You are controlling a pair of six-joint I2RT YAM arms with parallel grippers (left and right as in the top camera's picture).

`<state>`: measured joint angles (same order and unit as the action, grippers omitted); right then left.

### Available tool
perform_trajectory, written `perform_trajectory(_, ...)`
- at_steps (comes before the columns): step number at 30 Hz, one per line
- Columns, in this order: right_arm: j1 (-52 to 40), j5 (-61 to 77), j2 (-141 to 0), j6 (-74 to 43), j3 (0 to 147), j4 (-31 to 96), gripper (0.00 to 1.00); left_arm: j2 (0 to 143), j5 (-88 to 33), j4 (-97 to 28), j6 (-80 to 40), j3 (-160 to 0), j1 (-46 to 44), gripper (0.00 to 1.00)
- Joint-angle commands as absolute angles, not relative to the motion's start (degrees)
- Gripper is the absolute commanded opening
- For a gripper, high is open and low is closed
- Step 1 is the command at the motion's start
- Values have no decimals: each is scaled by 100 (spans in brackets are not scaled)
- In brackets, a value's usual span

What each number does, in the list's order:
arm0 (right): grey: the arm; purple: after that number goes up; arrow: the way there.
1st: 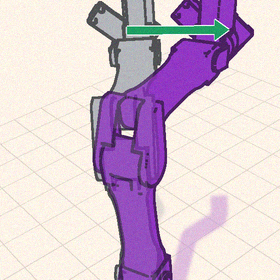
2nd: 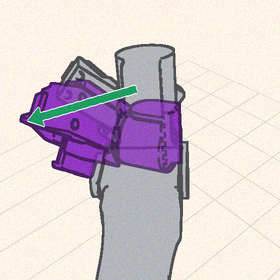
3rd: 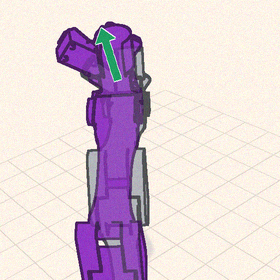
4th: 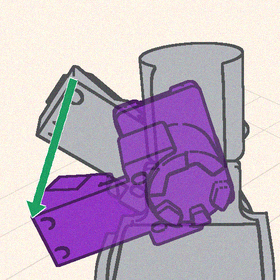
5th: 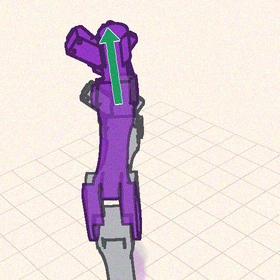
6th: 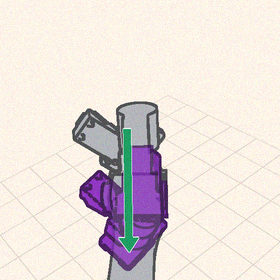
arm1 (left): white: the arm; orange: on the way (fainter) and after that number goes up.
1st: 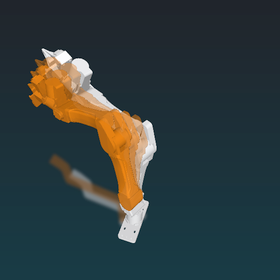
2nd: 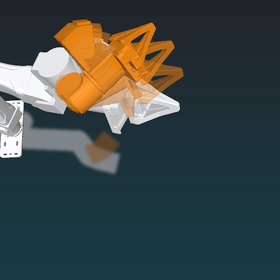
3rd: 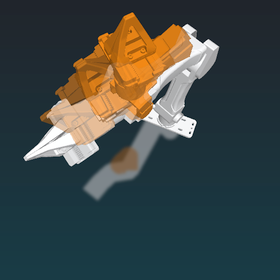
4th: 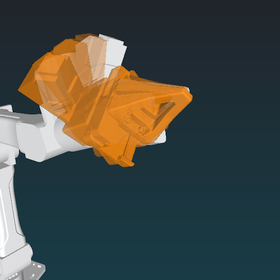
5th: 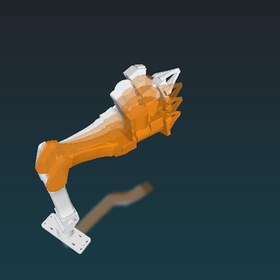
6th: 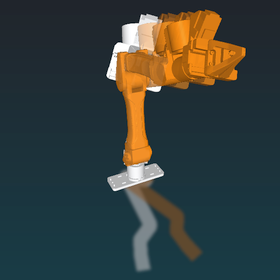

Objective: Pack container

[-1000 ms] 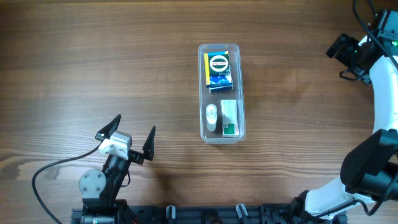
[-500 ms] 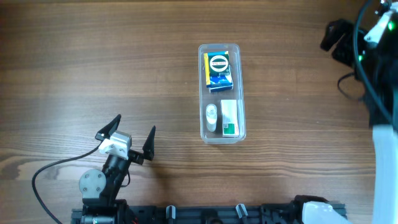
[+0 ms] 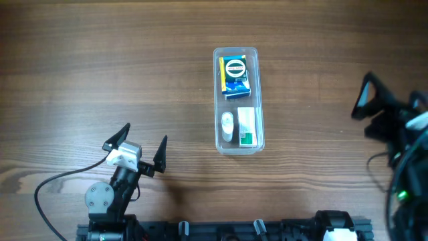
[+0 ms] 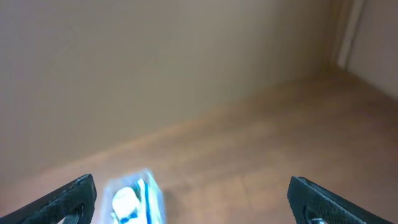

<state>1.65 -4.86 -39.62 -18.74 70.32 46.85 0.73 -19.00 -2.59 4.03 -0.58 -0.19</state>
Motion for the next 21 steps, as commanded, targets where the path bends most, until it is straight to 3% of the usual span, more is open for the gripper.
perform_trajectory(1,8,-642,-3103,-1734,5937,4497,100,16,-1970,-268,471,-32,27,100)
perform_trajectory(6,-154,62,-1828,-880,3857,3131,100,16,-1970,-268,471,-32,27,100)
perform_trajectory(11,-154,657,-1160,-899,2200,1435,100,16,-1970,-268,471,-32,27,100)
perform_trajectory(21,-154,336,-19,-847,731,274,100,16,-1970,-268,471,-32,27,100)
